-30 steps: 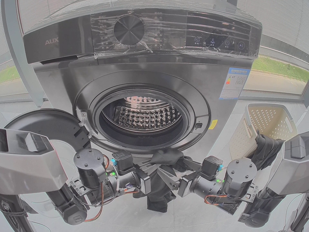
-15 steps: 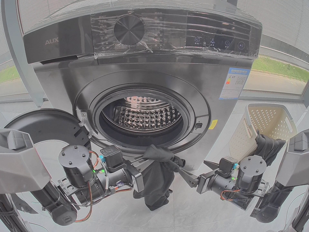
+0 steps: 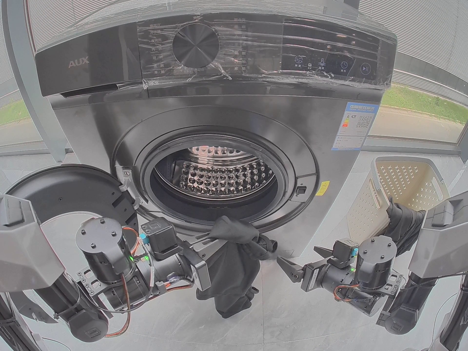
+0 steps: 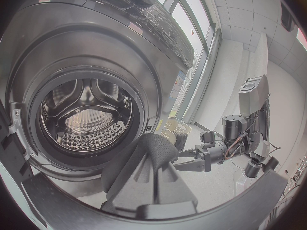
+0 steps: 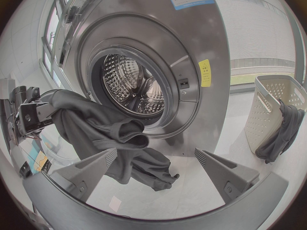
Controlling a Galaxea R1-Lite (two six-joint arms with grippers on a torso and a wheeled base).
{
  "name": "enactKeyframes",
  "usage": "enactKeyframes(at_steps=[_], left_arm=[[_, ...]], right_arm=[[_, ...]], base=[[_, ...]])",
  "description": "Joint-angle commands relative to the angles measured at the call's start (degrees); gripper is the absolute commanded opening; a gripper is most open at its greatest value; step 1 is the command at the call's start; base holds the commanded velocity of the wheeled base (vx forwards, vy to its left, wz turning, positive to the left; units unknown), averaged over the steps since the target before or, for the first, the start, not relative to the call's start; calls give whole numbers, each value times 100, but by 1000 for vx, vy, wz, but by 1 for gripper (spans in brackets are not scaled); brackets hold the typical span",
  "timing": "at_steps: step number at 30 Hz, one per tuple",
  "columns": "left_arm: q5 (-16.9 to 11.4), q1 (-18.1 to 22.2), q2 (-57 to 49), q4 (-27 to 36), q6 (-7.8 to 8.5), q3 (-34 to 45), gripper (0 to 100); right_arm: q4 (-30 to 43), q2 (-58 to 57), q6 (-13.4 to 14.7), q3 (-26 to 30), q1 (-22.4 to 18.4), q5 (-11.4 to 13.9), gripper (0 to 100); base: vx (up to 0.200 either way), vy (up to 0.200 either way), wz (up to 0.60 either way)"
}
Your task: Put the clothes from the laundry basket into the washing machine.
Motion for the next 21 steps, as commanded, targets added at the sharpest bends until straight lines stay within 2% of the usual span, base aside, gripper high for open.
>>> enactKeyframes(at_steps=[1, 5, 8, 9, 15, 21], left_arm=[[-12, 3, -104, -1, -1, 76, 0], [-21, 3, -121, -1, -1, 76, 0], [-21, 3, -121, -1, -1, 76, 0], [-12, 3, -112, -1, -1, 76, 0], [14, 20, -60, -1, -10, 59, 0], [23, 108, -7, -1, -10, 67, 0]], right_arm=[[-2, 155, 3, -86, -181, -1, 100], [7, 190, 47, -121, -278, 8, 100], [7, 181, 197, -95, -225, 17, 100], [7, 173, 381, -51, -181, 52, 100], [7, 129, 751, 46, 311, 78, 100], [-2, 102, 1111, -271, 715, 70, 100]], base=[[0, 0, 0], [0, 0, 0], [0, 0, 0], [0, 0, 0], [0, 0, 0], [0, 0, 0]])
